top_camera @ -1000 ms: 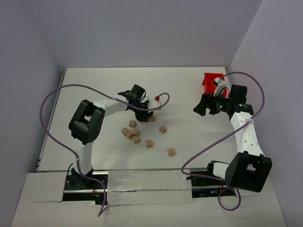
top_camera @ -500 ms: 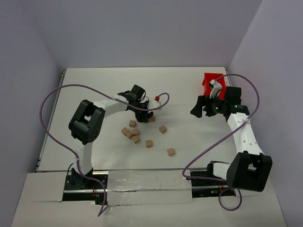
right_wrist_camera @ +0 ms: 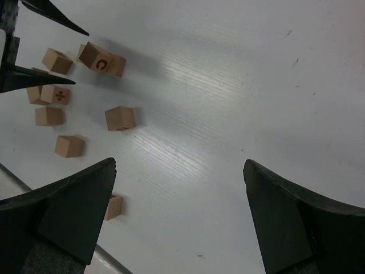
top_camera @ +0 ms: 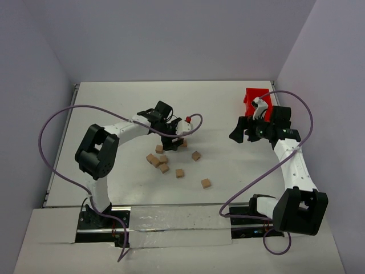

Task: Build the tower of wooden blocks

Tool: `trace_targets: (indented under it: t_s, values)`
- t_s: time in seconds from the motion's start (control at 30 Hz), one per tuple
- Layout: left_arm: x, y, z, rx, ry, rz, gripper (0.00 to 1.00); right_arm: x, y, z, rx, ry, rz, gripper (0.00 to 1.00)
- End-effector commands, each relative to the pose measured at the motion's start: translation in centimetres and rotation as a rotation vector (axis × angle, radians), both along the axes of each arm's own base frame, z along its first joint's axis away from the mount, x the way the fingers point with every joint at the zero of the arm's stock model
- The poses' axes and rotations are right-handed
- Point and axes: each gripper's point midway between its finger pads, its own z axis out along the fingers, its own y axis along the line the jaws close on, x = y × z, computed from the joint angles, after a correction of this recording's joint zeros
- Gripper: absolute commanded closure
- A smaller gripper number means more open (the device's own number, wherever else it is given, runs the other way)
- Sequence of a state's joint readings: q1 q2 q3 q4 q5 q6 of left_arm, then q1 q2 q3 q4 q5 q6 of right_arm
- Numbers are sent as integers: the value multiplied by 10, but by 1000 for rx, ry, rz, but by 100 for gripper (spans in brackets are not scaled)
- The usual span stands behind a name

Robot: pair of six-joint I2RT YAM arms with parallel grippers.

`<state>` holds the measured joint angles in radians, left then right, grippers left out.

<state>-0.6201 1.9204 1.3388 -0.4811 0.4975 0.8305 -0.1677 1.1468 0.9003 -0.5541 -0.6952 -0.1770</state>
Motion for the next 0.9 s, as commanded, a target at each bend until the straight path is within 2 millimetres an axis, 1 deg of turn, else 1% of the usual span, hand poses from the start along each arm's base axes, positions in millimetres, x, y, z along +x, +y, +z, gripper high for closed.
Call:
trace_targets:
  t_s: [0.0,0.03,0.1,0.17,0.33,0.5,0.6,0.67,0.87]
  values:
    - [-3,-12,43,-90,-91,-144,20,-4,-1,11,-31,-61,1,0]
    - [-2,-15,47,-99,-97,-158,20,-5,-1,10,-36,-62,-2,0]
    - [-5,-16,44,-94,-72,-177,21,-6,-3,10,-48,-64,-11,0]
    - [-4,-19,46,-97,-66,-187,21,-7,-4,9,-52,-61,-17,0]
    - [0,-25,40,-95,-60,-198,23,-8,-7,11,-66,-66,-30,0]
    - [2,-31,32,-78,-51,-195,28,-6,-7,12,-60,-66,-32,0]
    - [1,-34,27,-73,-30,-191,34,-5,-6,13,-58,-70,-34,0]
    - [1,-34,25,-71,-23,-188,36,-5,-7,13,-56,-71,-38,0]
    - [5,-35,18,-64,-20,-161,46,-4,-6,12,-49,-67,-38,0]
